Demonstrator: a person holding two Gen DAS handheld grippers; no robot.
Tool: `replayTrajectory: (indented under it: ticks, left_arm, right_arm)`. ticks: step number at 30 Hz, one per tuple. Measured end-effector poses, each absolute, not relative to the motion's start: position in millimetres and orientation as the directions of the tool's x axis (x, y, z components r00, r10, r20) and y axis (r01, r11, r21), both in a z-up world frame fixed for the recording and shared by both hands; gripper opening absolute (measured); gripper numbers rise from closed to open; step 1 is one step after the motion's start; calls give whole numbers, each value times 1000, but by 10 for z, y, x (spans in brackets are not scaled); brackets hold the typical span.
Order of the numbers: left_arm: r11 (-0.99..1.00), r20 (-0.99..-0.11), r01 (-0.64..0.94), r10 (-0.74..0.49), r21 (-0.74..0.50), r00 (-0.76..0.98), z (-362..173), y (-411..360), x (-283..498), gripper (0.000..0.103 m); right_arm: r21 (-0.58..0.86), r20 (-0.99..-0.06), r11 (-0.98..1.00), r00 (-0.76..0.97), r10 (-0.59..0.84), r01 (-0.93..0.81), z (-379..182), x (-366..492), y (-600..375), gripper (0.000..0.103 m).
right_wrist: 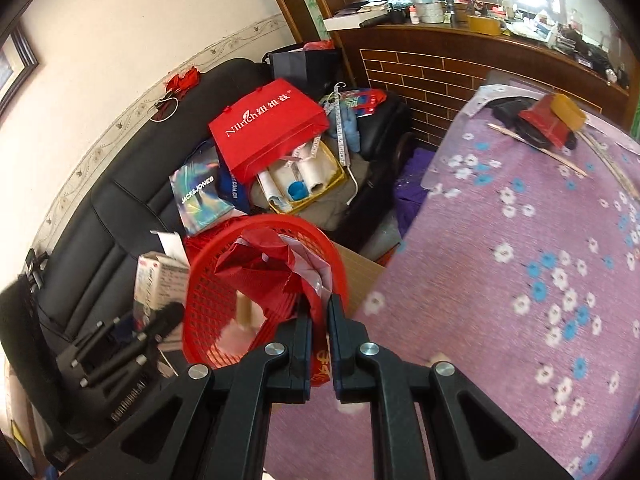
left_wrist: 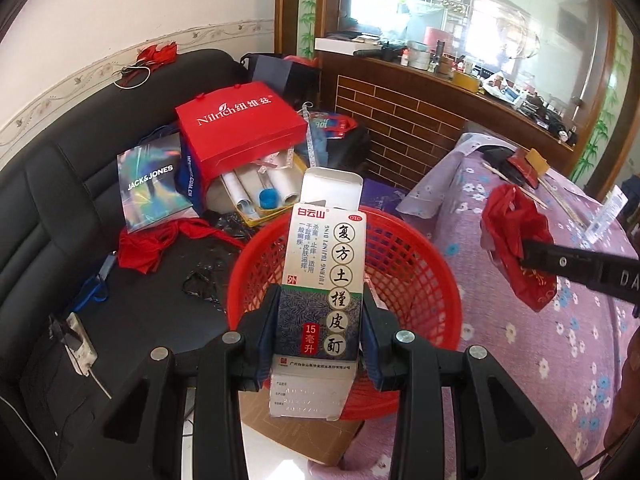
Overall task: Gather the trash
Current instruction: 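Carry both items over the red basket and open both tools to drop them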
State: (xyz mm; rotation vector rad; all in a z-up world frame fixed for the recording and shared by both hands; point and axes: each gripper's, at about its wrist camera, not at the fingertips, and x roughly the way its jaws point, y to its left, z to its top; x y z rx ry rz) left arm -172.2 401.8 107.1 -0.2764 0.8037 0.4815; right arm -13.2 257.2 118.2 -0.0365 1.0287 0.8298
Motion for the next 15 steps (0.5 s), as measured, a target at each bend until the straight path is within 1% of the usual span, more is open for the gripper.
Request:
replayTrajectory:
  ticks: [15]
  left_arm:
    - [856, -758, -517, 321, -24, 567, 938, 4059, -1565, 35]
  right_arm:
    - [423, -774, 705, 177, 608, -570, 1013, 151, 2873, 9]
